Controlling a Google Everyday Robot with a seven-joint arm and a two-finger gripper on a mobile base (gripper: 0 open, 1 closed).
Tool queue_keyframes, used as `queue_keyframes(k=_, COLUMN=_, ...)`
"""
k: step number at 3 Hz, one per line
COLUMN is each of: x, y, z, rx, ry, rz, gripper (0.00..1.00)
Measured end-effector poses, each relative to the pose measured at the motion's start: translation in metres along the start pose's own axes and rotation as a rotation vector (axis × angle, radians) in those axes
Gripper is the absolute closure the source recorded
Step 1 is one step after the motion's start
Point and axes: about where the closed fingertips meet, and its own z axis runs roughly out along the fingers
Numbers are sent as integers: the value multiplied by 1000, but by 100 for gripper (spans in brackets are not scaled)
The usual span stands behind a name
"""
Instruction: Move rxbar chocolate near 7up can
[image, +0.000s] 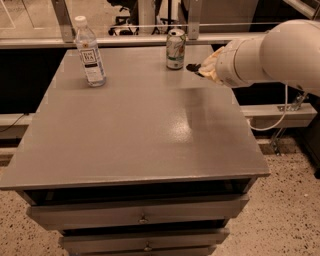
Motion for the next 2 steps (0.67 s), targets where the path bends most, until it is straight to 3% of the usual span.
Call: queue_keyframes(k=2, x=0, y=-18, z=82, rx=-29, ry=-54, rz=-58, gripper=100)
